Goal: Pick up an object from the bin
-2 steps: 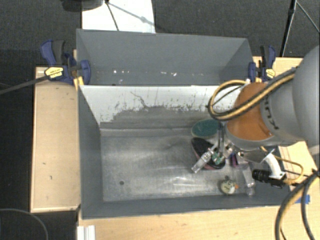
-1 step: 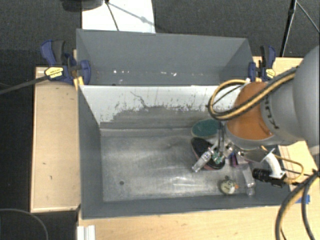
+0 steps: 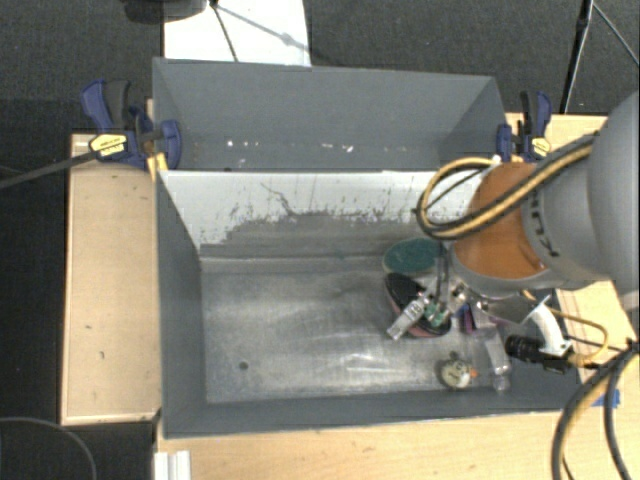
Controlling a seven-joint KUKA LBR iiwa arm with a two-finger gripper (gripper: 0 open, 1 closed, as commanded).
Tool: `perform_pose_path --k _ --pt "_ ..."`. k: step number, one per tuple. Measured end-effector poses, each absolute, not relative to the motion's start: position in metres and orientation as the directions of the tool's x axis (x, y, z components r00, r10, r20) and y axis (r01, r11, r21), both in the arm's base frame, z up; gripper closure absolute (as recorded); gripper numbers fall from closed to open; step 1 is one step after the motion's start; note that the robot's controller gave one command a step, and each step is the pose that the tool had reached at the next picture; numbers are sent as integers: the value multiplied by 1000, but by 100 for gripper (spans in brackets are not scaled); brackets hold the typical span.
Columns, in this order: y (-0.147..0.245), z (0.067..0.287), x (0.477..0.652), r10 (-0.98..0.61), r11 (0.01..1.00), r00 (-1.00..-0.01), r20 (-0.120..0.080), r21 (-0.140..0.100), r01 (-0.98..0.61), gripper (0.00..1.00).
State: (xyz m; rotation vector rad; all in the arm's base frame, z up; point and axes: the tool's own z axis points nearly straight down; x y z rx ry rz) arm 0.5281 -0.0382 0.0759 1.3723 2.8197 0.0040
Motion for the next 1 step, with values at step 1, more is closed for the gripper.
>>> perform_pose_path --k 1 --pt "-39 104 529 783 623 -623 -3 3 783 100"
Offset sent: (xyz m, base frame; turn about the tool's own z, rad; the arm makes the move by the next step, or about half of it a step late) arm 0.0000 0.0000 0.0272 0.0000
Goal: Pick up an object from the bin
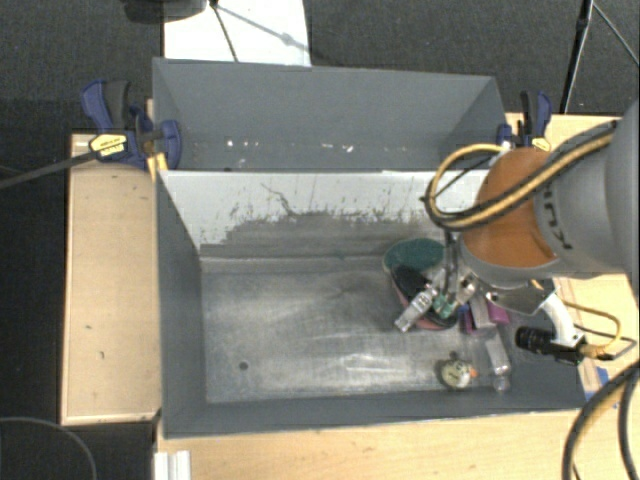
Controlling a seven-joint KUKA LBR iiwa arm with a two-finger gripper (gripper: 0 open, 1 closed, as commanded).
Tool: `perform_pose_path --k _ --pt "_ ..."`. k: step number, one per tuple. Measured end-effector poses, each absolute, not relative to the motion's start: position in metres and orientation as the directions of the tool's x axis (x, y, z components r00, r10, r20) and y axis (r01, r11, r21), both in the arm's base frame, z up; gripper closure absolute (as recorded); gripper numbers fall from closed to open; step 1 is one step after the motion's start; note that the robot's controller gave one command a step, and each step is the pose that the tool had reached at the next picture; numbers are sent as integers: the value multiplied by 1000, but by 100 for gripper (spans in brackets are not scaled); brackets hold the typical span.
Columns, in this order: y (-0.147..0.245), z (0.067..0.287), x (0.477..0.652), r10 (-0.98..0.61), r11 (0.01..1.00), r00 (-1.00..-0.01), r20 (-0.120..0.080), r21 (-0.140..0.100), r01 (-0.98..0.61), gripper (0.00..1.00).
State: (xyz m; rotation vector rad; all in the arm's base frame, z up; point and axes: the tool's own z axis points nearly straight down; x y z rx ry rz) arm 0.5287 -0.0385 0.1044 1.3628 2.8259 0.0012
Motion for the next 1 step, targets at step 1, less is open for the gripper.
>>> perform_pose_path --k 1 --pt "-39 149 530 777 629 -629 -4 4 777 100"
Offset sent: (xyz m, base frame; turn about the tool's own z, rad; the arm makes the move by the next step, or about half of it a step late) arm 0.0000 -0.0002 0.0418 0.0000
